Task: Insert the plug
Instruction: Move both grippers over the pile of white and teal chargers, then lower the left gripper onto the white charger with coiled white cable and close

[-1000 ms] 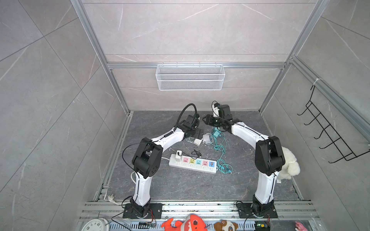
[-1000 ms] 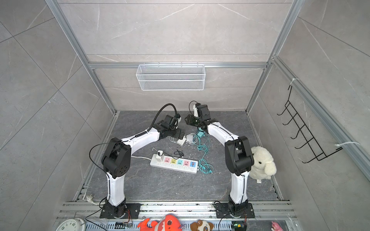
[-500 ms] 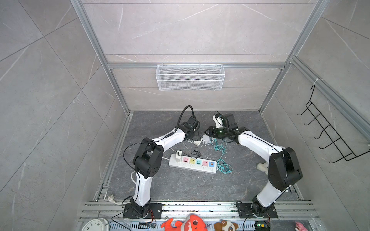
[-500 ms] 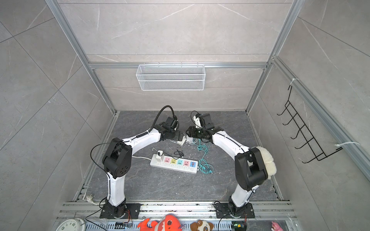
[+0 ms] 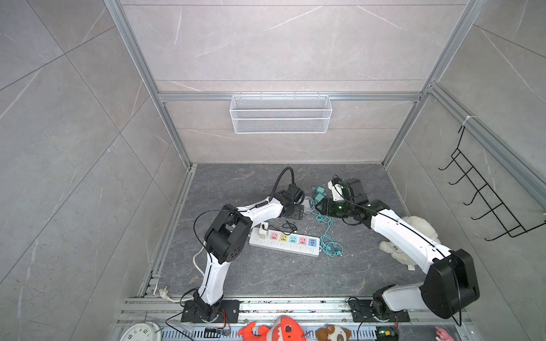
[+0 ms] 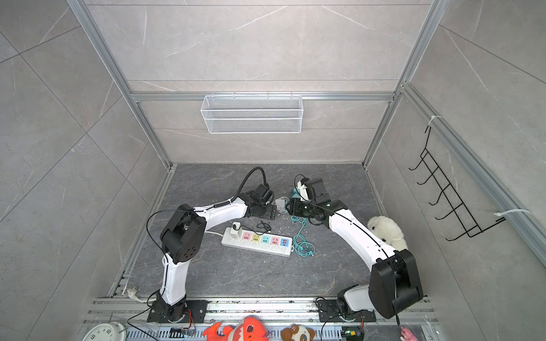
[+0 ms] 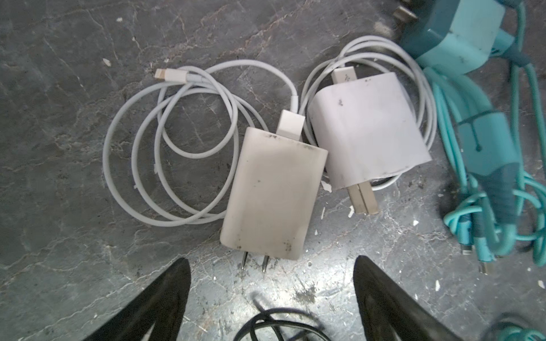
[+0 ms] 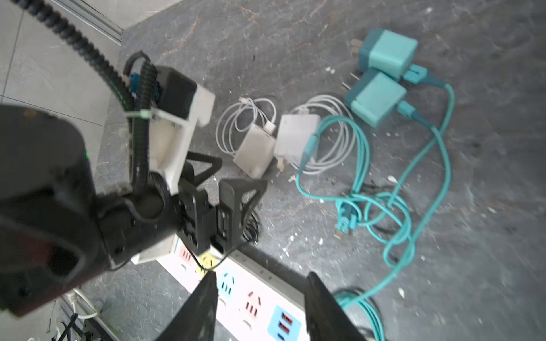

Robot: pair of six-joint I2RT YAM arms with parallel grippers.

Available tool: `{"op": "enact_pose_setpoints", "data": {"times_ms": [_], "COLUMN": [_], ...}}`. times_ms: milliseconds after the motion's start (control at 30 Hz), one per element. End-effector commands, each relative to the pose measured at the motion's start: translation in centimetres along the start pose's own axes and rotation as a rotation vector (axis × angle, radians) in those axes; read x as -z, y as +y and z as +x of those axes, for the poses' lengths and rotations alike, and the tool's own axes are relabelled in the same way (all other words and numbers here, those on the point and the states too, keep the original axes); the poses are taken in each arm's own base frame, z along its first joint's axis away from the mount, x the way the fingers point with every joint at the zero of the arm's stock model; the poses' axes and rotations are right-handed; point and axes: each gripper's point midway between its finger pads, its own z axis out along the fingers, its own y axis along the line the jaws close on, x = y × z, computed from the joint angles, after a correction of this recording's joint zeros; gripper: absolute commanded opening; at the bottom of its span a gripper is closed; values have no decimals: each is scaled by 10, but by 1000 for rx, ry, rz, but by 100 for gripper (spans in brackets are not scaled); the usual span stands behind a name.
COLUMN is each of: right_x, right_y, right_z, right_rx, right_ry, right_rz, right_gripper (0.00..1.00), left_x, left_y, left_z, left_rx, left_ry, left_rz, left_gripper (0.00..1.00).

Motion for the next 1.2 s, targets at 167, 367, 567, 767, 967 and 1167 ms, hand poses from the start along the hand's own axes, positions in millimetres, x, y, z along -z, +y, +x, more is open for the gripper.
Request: {"op": "enact_pose_setpoints", "data": {"times_ms": [167, 367, 567, 767, 967, 1167], "right_x": [15, 11, 14, 11, 6, 4], "right_y": [-19, -26, -33, -39, -42, -41], "right_z": [21, 21, 23, 26, 25, 21], "right_rx": [-41, -55, -63, -87, -87, -82], "right_ry": [24, 41, 61, 71, 84, 83], "right_rz": [72, 91, 117, 146, 156, 154], "right_gripper": [50, 49, 49, 49, 48, 48], "left_x": [-8, -23, -33, -41, -47, -54], "left_y": [6, 2, 9, 6, 3, -2], "left_z": [-10, -8, -14, -15, -16, -16], "left_rx": [-32, -75, -88, -135, -180, -215], "left_ry": [-22, -13, -22, -4, -1, 24], "left_rz": [-42, 26, 42, 45, 57, 75], "left_gripper": [87, 86, 81, 74, 71, 69]}}
